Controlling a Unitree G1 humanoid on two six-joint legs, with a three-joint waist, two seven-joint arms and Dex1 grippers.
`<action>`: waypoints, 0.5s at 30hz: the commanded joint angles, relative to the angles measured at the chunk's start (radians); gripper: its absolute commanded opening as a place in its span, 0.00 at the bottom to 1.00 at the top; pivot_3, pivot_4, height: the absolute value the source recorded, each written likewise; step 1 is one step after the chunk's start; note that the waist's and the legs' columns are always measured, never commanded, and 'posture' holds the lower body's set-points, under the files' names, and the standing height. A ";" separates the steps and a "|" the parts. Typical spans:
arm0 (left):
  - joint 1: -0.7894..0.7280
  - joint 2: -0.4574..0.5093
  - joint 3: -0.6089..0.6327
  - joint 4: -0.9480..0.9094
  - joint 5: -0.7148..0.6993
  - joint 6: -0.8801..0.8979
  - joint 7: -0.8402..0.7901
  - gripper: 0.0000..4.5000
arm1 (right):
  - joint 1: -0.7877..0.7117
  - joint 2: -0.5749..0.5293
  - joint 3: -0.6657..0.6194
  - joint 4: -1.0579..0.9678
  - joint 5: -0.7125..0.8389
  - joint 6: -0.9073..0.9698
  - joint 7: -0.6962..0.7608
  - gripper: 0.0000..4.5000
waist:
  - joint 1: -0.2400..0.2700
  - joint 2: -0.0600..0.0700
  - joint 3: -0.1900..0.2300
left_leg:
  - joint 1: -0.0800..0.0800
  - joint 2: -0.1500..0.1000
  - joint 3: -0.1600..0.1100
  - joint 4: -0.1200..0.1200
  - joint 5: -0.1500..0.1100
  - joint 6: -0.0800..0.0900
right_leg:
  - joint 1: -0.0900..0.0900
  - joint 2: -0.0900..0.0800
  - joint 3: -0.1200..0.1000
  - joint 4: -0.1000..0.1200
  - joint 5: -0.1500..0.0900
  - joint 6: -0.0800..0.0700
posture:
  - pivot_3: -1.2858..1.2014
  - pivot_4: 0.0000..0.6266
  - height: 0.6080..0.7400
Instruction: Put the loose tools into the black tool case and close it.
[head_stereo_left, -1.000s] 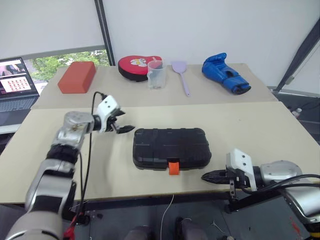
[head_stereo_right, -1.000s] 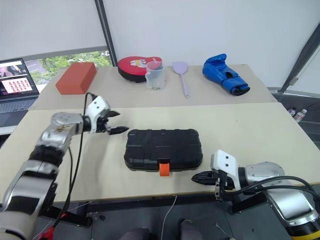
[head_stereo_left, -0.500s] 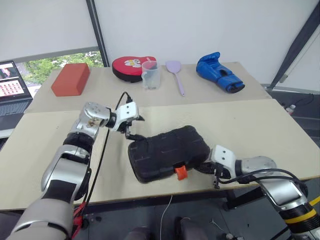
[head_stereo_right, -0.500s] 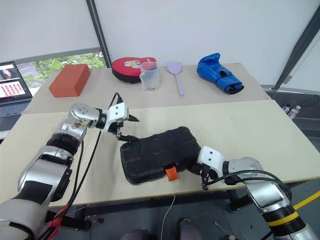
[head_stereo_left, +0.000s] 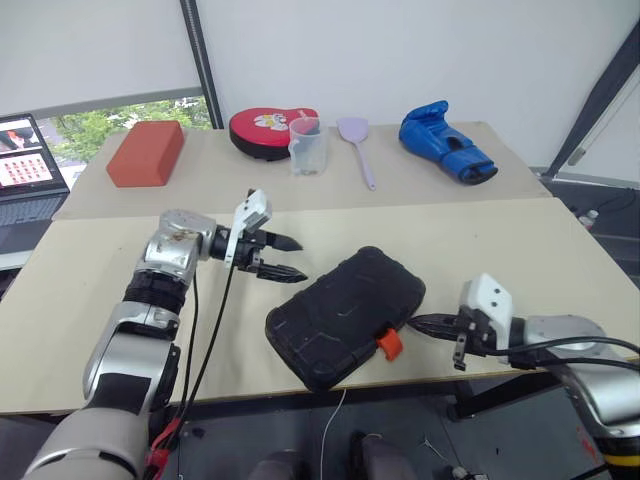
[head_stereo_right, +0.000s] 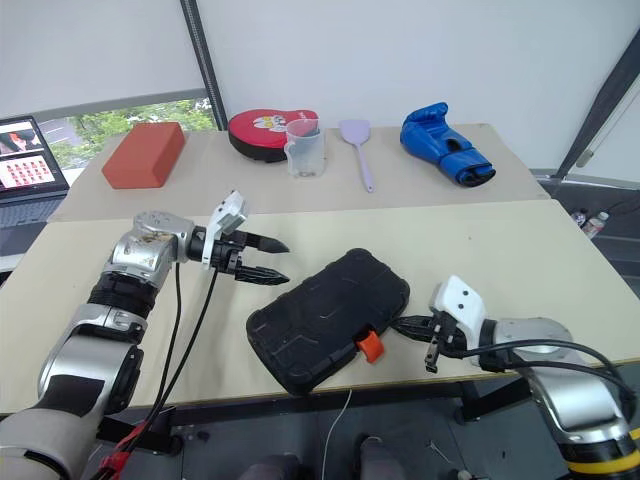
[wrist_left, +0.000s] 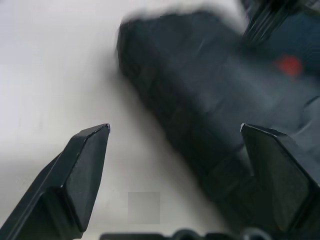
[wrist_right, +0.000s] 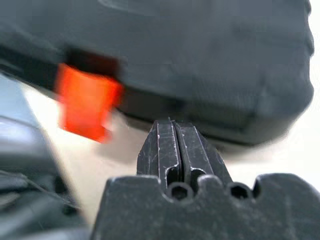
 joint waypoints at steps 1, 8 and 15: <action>0.070 -0.045 -0.076 -0.131 0.018 -0.014 0.029 1.00 | 0.006 -0.004 -0.040 -0.078 0.074 0.054 -0.015 0.01 | 0.001 0.000 0.000 | 0.001 0.000 0.000 0.000 0.000 0.000 | 0.001 0.000 0.000 0.000 0.000 0.000 | 0.52 0.24 1.00; 0.161 -0.061 -0.225 -0.177 0.158 -0.229 0.091 1.00 | -0.025 0.033 0.028 -0.136 0.096 0.091 -0.067 0.01 | 0.003 0.000 0.000 | 0.006 0.000 0.001 -0.001 0.000 0.000 | 0.005 0.000 0.002 0.000 0.000 0.000 | 0.52 0.24 1.00; 0.184 -0.037 -0.262 -0.169 0.187 -0.316 0.094 1.00 | -0.056 0.030 0.169 -0.094 -0.001 0.088 -0.098 0.01 | 0.001 0.002 -0.005 | 0.021 0.001 0.001 -0.008 -0.002 -0.001 | 0.017 0.001 0.004 -0.003 -0.001 0.001 | 0.52 0.24 1.00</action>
